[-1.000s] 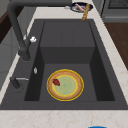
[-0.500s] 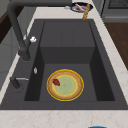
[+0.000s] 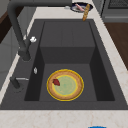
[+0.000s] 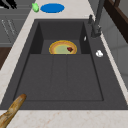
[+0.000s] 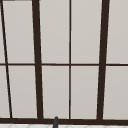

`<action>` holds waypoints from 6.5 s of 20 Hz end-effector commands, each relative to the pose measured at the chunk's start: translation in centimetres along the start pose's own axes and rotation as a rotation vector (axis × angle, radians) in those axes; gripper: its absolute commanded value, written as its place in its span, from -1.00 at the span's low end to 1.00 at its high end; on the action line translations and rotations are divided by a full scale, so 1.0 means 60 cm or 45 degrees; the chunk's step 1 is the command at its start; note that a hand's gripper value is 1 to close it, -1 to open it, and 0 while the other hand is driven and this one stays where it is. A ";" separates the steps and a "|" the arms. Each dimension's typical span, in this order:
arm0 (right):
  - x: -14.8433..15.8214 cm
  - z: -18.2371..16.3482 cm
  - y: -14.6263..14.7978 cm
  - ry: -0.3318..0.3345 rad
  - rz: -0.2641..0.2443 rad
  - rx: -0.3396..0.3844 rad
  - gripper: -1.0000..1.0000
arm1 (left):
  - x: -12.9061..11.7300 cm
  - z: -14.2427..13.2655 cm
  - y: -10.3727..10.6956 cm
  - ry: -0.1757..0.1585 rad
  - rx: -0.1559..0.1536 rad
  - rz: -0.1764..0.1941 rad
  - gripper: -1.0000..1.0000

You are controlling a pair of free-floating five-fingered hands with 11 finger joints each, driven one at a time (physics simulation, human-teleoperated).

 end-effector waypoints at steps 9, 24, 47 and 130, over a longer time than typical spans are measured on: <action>-0.017 -0.059 0.082 -0.001 0.031 -0.032 -1.00 | 0.000 0.000 0.000 0.000 0.000 0.000 0.00; -0.070 -0.139 0.090 -0.008 -0.094 0.331 -1.00 | 0.000 0.000 0.000 0.000 0.000 0.000 0.00; -0.127 -0.235 0.162 -0.010 -0.060 0.182 -1.00 | 0.000 0.000 0.000 0.000 0.000 0.000 0.00; 0.655 -0.298 -0.145 0.152 -0.112 -0.121 1.00 | 0.000 0.000 0.000 0.000 0.000 0.000 0.00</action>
